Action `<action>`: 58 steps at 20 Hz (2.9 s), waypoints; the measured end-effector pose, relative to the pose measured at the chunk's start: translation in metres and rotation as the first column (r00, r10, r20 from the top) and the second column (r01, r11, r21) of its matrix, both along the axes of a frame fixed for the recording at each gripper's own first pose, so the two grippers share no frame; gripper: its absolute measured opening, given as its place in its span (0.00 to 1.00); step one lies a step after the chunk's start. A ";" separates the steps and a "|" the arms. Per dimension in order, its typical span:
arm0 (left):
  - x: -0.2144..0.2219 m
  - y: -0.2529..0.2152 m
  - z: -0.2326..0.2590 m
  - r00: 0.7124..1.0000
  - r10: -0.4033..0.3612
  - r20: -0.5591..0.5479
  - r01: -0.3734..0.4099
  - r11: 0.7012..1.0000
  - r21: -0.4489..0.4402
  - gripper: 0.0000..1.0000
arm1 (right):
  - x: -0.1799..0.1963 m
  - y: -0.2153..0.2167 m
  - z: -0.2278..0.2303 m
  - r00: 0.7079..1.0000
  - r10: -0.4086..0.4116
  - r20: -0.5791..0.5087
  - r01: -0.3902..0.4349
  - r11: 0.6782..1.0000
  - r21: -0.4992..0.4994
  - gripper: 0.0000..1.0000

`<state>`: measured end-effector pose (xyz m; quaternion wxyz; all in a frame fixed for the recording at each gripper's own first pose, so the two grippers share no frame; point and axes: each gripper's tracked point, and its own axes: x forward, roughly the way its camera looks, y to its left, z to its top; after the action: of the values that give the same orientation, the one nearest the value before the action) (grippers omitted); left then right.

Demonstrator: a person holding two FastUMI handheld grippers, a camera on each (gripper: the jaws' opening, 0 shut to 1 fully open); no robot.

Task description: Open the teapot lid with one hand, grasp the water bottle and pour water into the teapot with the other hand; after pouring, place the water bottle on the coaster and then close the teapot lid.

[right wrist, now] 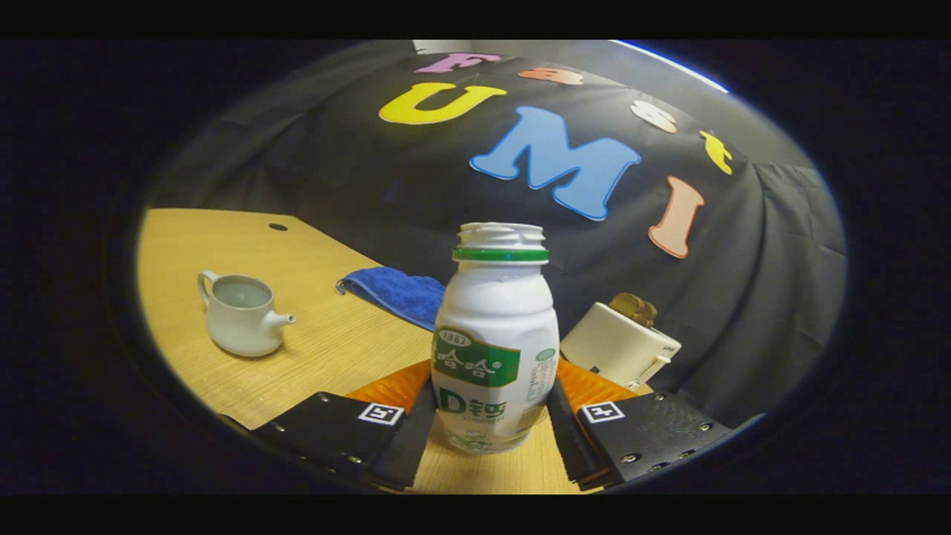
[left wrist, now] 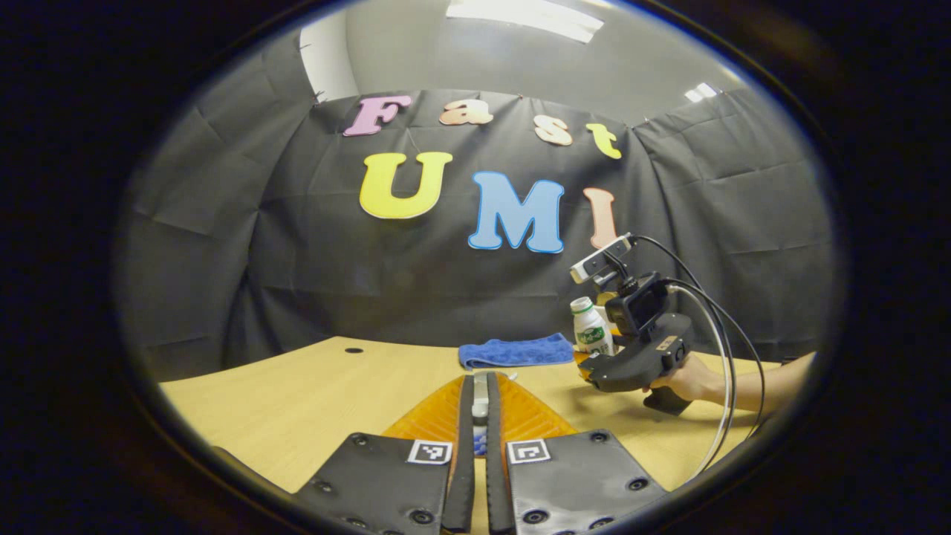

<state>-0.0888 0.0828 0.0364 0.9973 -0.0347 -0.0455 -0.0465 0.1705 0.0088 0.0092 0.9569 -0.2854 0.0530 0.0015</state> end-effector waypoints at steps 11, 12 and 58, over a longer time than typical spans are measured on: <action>0.002 0.011 -0.001 1.000 0.019 0.012 -0.020 1.000 0.015 0.13 | 0.009 0.024 0.004 0.999 0.043 -0.003 -0.042 0.953 -0.299 0.72; 0.002 0.011 -0.001 1.000 0.020 0.011 -0.020 1.000 0.016 0.13 | 0.009 0.025 0.004 0.999 0.047 0.000 -0.044 0.944 -0.326 0.72; 0.007 0.028 -0.009 0.998 0.057 -0.001 -0.057 0.998 0.033 0.13 | 0.024 0.080 0.034 0.972 0.218 0.085 0.012 0.313 -0.950 0.72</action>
<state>-0.0820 0.1103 0.0276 0.9987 -0.0170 -0.0448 -0.0190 0.1948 0.0886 0.0434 0.6085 -0.7905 -0.0693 0.0032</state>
